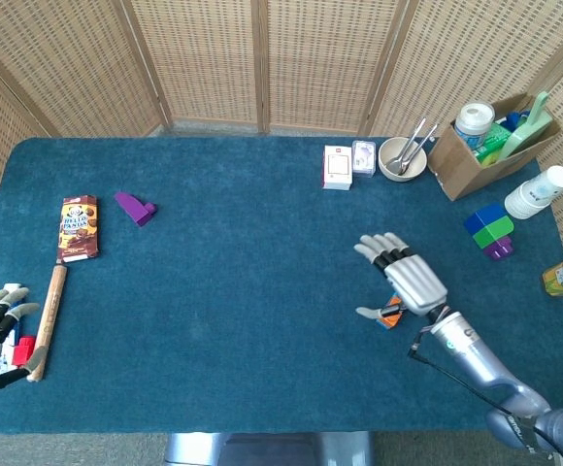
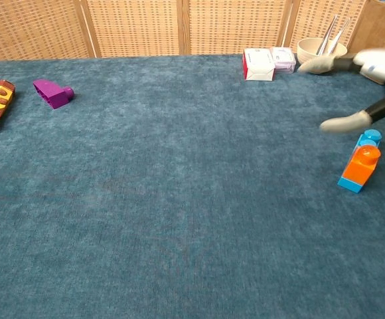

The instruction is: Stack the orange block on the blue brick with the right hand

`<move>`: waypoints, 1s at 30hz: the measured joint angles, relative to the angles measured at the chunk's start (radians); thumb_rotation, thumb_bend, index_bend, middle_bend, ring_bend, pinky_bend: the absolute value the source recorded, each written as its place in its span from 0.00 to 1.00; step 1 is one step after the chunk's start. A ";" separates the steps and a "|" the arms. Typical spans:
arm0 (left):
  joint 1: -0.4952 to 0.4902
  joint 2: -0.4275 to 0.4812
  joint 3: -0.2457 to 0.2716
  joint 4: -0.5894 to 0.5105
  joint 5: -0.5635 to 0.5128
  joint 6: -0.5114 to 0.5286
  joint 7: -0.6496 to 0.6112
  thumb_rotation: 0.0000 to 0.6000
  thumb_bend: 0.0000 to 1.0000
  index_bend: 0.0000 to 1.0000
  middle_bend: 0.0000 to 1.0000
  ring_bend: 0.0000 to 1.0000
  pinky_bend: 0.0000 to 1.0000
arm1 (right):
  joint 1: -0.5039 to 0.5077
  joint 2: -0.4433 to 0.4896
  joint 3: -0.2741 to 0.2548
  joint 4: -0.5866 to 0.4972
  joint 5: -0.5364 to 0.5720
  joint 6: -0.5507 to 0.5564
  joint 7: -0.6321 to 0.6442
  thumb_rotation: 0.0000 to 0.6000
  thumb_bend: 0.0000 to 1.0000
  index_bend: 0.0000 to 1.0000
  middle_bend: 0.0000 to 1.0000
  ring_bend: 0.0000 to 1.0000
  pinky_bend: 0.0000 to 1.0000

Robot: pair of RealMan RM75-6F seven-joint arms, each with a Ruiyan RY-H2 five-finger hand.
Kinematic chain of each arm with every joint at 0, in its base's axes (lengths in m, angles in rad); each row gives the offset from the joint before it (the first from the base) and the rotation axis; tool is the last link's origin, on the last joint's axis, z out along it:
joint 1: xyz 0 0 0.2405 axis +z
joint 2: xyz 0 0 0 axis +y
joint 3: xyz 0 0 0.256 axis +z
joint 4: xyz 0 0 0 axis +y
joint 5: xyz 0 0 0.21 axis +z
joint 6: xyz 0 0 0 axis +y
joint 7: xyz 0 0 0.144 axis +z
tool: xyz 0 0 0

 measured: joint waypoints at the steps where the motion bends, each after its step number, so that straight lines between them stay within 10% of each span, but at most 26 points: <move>1: 0.002 0.001 0.000 0.003 -0.002 0.002 -0.005 1.00 0.33 0.27 0.18 0.14 0.07 | -0.007 0.015 0.008 -0.011 0.015 0.009 -0.015 0.66 0.17 0.08 0.08 0.00 0.00; 8: 0.024 0.002 0.002 0.037 -0.031 0.013 -0.052 1.00 0.33 0.27 0.18 0.14 0.07 | -0.068 0.076 0.044 -0.052 0.113 0.070 -0.156 0.87 0.23 0.11 0.09 0.00 0.00; 30: 0.067 -0.039 0.010 0.144 -0.089 0.000 -0.139 1.00 0.33 0.28 0.19 0.14 0.07 | -0.417 0.255 0.015 -0.247 0.248 0.406 -0.387 0.93 0.24 0.24 0.19 0.00 0.00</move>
